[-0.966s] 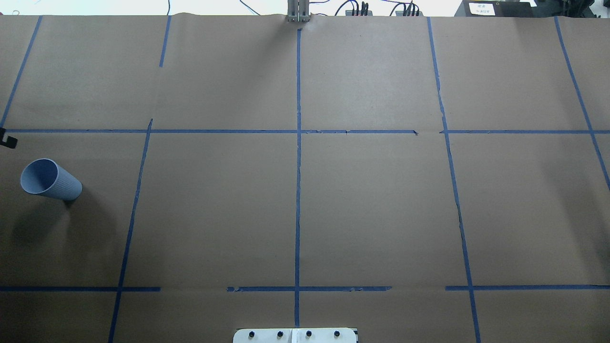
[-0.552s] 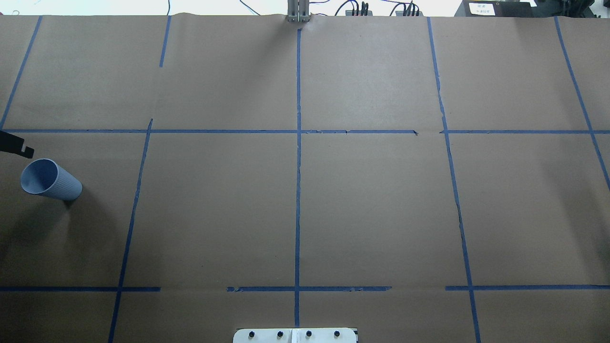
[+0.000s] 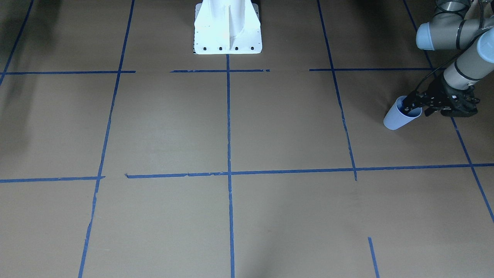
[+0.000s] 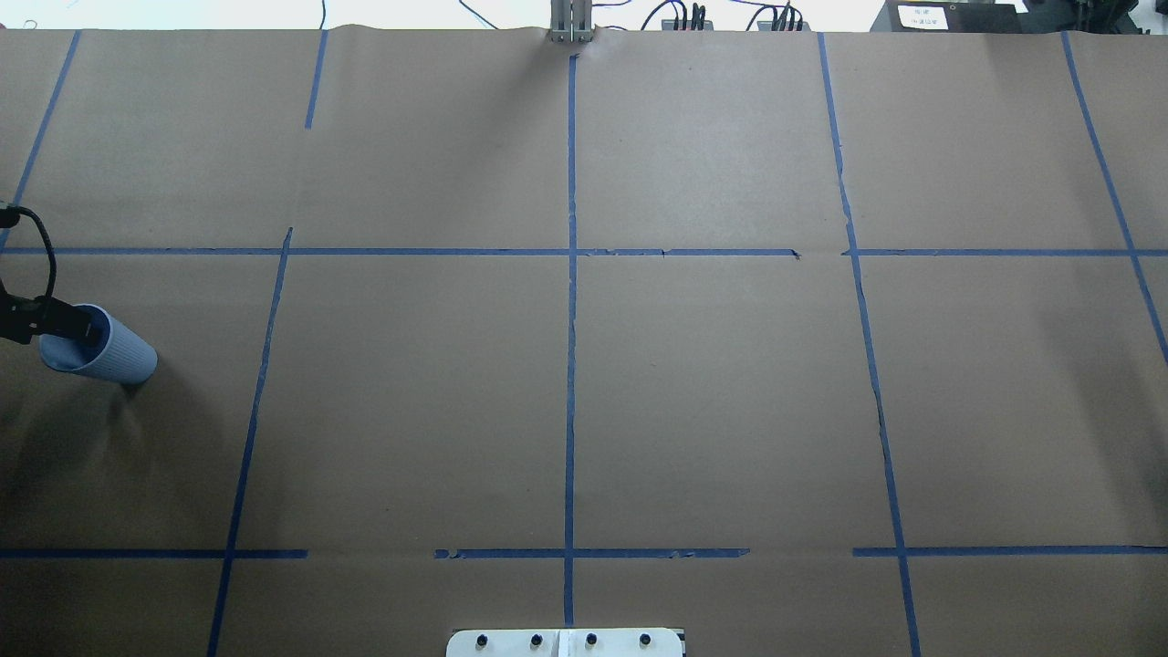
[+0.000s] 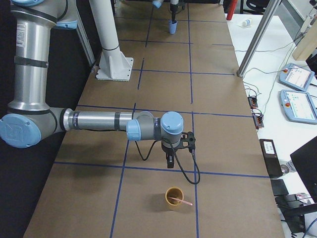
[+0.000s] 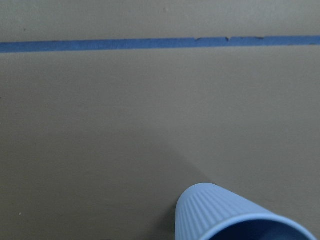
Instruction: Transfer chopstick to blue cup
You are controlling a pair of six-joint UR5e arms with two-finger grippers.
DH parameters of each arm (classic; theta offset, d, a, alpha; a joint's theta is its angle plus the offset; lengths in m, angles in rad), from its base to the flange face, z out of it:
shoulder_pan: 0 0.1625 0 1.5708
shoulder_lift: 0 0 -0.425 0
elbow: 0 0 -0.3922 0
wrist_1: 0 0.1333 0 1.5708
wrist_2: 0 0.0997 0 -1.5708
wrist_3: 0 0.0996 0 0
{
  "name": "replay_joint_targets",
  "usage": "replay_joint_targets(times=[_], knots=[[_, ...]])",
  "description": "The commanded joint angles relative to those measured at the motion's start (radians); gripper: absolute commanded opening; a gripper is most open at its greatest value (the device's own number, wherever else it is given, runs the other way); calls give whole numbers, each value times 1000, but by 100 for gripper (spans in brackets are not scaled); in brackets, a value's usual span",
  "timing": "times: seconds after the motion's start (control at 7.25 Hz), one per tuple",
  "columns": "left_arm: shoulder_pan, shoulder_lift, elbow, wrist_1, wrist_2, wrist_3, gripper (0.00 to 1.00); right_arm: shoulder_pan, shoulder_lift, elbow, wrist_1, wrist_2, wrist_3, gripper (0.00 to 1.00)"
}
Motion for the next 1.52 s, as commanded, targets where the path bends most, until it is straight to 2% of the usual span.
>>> replay_joint_targets(times=[0.0,0.55,0.69,0.83,0.97,1.1,1.38], knots=[[10,-1,3,0,15,-15,8,0,0,0,0,0,0,100],[10,-11,-6,2,6,-15,5,0,0,-1,0,0,0,100],[10,-24,-52,27,0,-16,4,0,0,-1,0,0,0,100],[12,-91,-114,175,0,-18,4,0,0,0,0,0,0,100],[15,-224,-179,394,0,-20,4,0,0,-1,0,2,0,100],[65,-368,-190,514,9,-112,4,-2,0,-1,0,0,0,100],[304,-562,-155,537,111,-423,4,-6,0,-1,0,0,0,100]])
